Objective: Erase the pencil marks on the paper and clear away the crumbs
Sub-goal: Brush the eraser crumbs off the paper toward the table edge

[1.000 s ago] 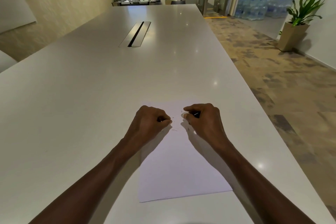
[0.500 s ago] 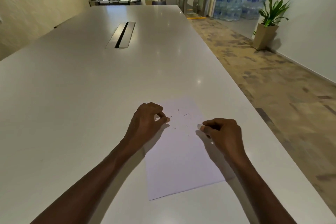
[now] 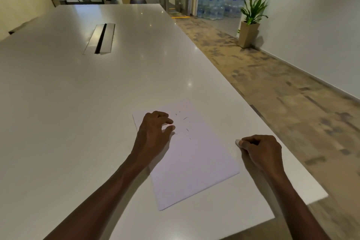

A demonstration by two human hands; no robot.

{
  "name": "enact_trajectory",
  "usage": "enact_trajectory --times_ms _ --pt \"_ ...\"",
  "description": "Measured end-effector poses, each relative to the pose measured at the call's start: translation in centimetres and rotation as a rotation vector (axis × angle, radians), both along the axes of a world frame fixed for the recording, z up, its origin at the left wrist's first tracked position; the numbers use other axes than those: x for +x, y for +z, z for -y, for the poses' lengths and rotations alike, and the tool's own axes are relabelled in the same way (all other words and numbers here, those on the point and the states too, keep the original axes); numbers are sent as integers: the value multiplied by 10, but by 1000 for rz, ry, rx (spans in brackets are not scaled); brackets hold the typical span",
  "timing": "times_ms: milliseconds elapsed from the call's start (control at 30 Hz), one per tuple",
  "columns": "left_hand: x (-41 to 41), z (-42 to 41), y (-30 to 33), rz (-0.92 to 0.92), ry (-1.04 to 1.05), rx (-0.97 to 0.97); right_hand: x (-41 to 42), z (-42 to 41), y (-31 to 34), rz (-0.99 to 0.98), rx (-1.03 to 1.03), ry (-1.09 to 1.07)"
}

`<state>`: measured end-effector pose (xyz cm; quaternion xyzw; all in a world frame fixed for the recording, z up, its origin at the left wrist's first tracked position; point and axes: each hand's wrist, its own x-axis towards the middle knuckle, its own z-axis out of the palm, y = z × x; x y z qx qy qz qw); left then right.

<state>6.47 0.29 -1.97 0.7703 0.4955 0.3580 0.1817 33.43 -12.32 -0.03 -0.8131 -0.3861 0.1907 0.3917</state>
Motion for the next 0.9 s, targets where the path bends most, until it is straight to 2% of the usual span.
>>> enact_trajectory --times_ms 167,267,333,367,500,567,600,733,900 --pt "4 4 1 0 35 -16 2 3 -4 118 -44 -1" --pt "5 3 1 -14 3 38 -8 13 -2 169 135 -47" --pt "5 1 4 -14 -2 54 -22 19 -1 186 234 118" --pt "5 0 4 -17 8 53 -27 21 -3 195 218 256" --pt "-5 -18 -1 -159 124 38 -33 30 -2 265 -164 659" --pt "-14 -35 -9 -229 182 70 -30 33 -5 321 -183 718" --pt "-17 -40 -7 -235 204 12 -29 35 -11 350 -138 734" --pt "-24 -51 -2 -186 178 -208 -25 45 -29 417 -82 743" --pt "-27 -53 -2 -143 162 -253 -26 51 -25 521 -24 746"
